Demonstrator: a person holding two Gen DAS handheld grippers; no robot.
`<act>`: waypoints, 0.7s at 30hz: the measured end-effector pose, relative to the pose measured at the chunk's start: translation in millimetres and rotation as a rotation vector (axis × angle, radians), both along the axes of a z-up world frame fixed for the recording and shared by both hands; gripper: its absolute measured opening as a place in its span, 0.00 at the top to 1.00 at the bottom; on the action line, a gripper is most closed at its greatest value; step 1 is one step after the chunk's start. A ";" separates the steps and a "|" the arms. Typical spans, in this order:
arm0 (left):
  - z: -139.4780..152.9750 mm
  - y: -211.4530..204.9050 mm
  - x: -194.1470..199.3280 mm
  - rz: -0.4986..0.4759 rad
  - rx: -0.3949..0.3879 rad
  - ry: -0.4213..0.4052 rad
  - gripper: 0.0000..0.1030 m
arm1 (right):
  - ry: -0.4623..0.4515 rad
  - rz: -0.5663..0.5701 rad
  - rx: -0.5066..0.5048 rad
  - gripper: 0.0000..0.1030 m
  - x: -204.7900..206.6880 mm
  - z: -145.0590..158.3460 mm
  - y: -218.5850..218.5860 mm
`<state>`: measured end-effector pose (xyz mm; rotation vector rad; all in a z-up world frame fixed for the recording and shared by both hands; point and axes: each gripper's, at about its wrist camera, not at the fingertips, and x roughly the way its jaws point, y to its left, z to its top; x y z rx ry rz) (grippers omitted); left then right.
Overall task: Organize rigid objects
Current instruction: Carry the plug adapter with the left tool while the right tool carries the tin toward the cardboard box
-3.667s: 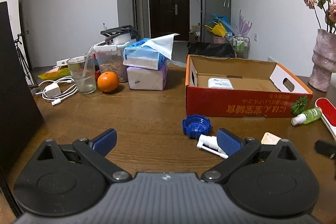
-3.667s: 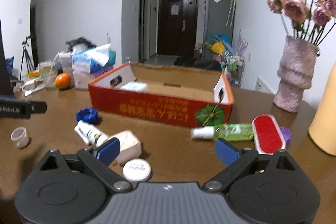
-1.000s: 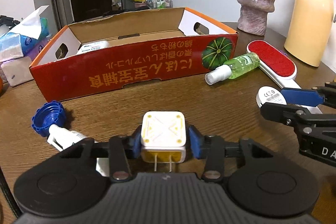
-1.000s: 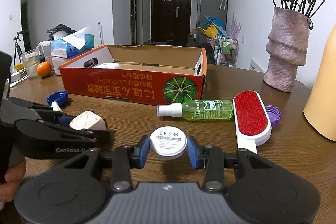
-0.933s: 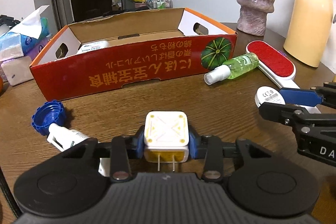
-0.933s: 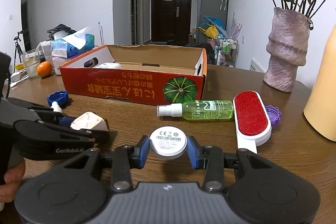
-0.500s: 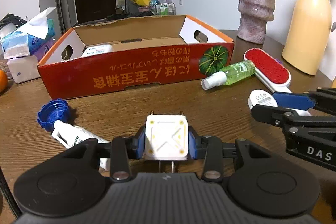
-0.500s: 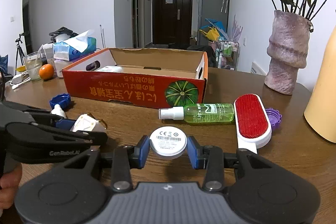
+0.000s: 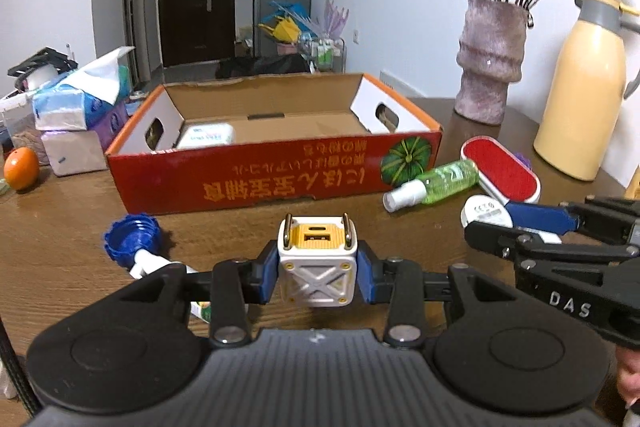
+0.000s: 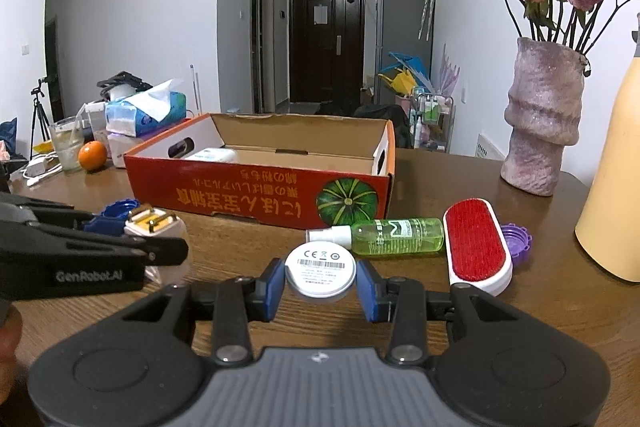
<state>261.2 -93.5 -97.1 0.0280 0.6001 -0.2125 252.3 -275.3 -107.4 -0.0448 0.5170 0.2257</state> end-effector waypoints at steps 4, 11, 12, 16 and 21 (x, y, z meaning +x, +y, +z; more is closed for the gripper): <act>9.3 4.5 -4.1 0.018 -0.013 -0.028 0.61 | -0.012 -0.006 0.015 0.63 -1.2 4.0 0.8; 21.2 11.9 -7.5 0.040 -0.032 -0.062 0.61 | -0.042 -0.016 0.038 0.63 -3.9 13.3 6.7; 22.2 12.9 -7.4 0.042 -0.035 -0.064 0.61 | -0.045 -0.018 0.041 0.63 -4.0 14.1 7.8; 27.2 17.6 -7.9 0.054 -0.047 -0.078 0.61 | -0.057 -0.019 0.051 0.63 -3.6 17.7 13.5; 36.3 23.8 -5.7 0.073 -0.067 -0.101 0.61 | -0.076 -0.017 0.065 0.63 -0.9 23.1 20.8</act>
